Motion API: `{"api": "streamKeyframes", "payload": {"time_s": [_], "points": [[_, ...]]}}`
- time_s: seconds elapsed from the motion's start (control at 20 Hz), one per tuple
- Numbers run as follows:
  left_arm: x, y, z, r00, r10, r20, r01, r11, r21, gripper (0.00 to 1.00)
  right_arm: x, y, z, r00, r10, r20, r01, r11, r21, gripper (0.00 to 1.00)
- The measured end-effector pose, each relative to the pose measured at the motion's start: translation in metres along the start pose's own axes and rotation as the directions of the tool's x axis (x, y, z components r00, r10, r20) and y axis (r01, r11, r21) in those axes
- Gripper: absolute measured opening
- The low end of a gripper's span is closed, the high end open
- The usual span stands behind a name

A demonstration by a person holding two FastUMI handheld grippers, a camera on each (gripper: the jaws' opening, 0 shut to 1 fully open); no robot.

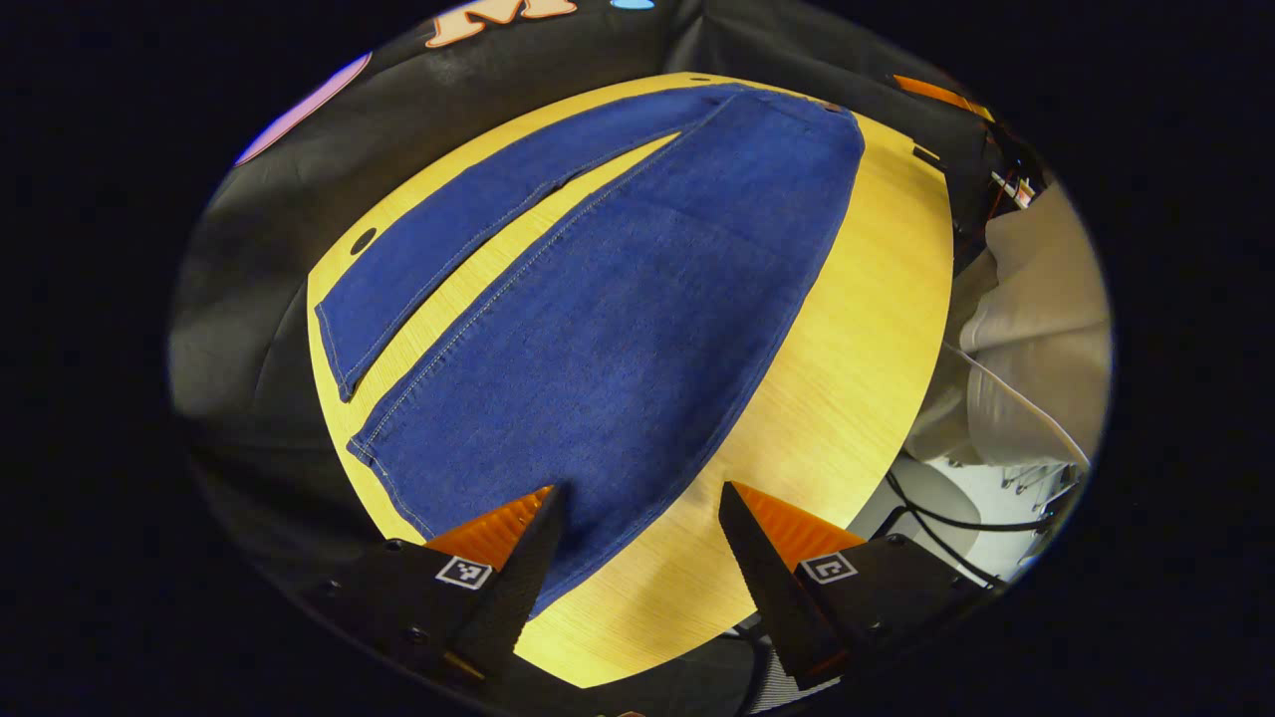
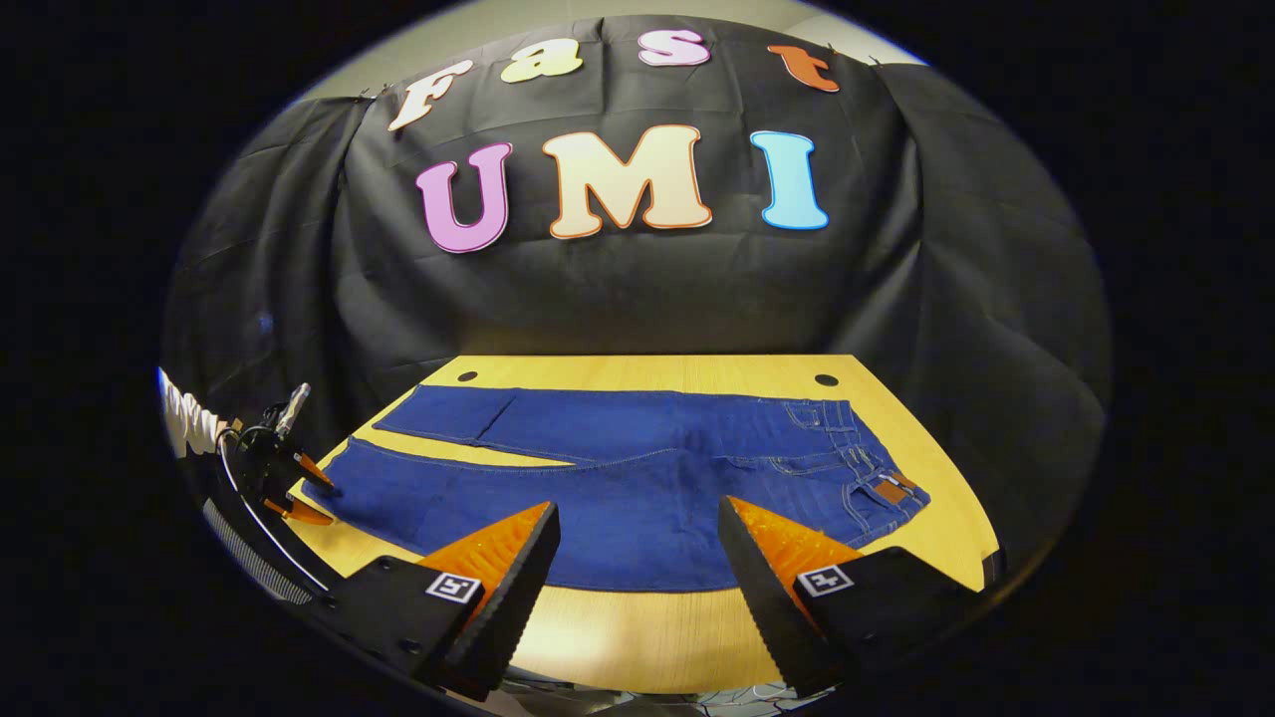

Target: Grasp the waist and the cuffs of the jeans and fold them to make the two legs overlap; first hold the waist and fold one-third of the jeans toward the cuffs, then hold the cuffs and fold the remaining one-third in the same direction to finish folding.

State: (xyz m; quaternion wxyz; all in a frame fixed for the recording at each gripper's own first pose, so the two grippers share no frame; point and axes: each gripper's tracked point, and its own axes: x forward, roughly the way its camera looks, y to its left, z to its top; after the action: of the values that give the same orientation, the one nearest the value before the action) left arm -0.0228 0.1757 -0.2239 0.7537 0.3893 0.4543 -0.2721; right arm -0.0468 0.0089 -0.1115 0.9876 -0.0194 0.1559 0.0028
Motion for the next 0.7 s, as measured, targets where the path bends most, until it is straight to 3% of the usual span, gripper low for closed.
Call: {"api": "streamKeyframes", "payload": {"time_s": [0.25,0.55,0.65,0.7], "points": [[0.005,0.003,-0.007,1.0,0.001,-0.027,-0.001,1.0,0.013,0.95,0.002,-0.01,-0.003,1.0,-0.021,-0.021,0.022,0.999,0.025,0.99],[0.012,-0.006,-0.006,0.991,-0.109,-0.081,0.113,0.992,0.049,0.89,0.006,-0.009,-0.004,0.999,-0.024,-0.037,0.024,1.0,-0.002,0.99],[0.014,-0.002,-0.005,0.987,-0.119,-0.104,0.126,0.991,0.054,0.94,0.007,-0.004,-0.004,0.999,-0.011,-0.037,0.011,1.0,-0.003,0.97],[0.013,-0.001,-0.005,0.986,-0.123,-0.113,0.131,0.989,0.064,0.9,0.009,-0.002,-0.004,0.999,-0.003,-0.04,0.003,1.0,0.001,0.99]]}}
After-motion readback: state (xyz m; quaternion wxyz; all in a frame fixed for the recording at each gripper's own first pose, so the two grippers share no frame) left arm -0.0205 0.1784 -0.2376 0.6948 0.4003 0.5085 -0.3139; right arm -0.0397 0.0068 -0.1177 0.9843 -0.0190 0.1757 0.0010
